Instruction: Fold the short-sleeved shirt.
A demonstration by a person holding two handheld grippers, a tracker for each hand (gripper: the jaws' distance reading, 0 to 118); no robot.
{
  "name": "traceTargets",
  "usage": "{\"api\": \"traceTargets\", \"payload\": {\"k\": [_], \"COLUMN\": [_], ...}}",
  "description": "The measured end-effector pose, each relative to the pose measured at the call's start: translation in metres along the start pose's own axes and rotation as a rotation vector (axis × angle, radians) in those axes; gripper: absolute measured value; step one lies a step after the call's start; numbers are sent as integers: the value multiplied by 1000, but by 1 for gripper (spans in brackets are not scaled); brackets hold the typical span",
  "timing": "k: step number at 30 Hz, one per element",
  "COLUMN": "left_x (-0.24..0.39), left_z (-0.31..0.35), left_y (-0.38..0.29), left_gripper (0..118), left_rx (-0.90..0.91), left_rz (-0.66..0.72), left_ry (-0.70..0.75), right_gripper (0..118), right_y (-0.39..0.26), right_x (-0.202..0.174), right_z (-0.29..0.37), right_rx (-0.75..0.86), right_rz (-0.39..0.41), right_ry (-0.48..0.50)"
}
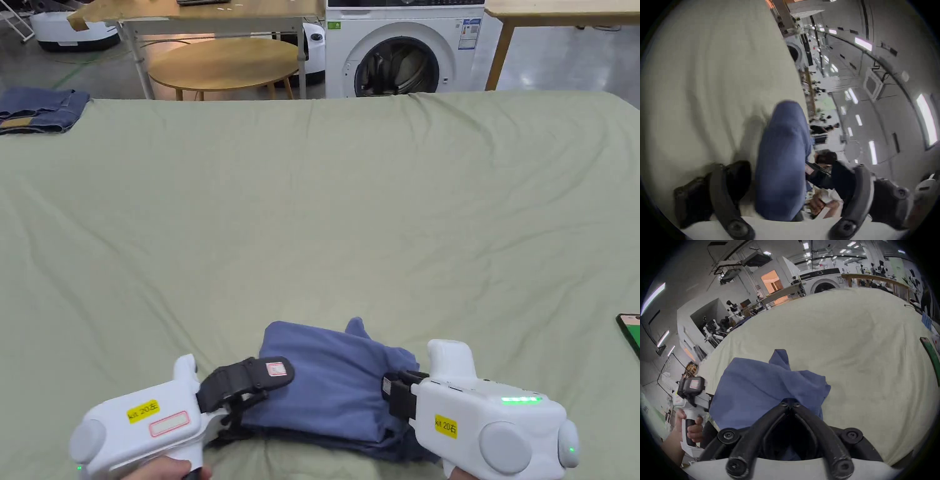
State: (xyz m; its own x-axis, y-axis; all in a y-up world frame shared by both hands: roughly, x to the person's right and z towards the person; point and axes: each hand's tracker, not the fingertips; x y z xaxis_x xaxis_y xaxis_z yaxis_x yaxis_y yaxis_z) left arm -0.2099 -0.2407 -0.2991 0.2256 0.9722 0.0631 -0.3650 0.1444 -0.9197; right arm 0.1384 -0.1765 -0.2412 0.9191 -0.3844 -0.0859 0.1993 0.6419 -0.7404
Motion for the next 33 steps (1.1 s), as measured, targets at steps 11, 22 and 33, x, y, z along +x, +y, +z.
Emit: {"api": "traceTargets", "payload": {"k": [11, 22, 33], "left_x": [19, 8, -12], "left_z": [2, 160, 306], "left_y": [-2, 83, 141], "left_gripper": [32, 31, 31], "left_rx": [96, 267, 520], "left_rz": [-148, -207, -111], "left_ry": [197, 342, 447], "right_gripper": [0, 0, 0], "right_y": [9, 16, 13], "right_x": [-7, -36, -67], "right_z": [26, 21, -13], "right_rx": [37, 35, -31], "right_rz": [25, 78, 146], "right_ry": [13, -2, 8]}}
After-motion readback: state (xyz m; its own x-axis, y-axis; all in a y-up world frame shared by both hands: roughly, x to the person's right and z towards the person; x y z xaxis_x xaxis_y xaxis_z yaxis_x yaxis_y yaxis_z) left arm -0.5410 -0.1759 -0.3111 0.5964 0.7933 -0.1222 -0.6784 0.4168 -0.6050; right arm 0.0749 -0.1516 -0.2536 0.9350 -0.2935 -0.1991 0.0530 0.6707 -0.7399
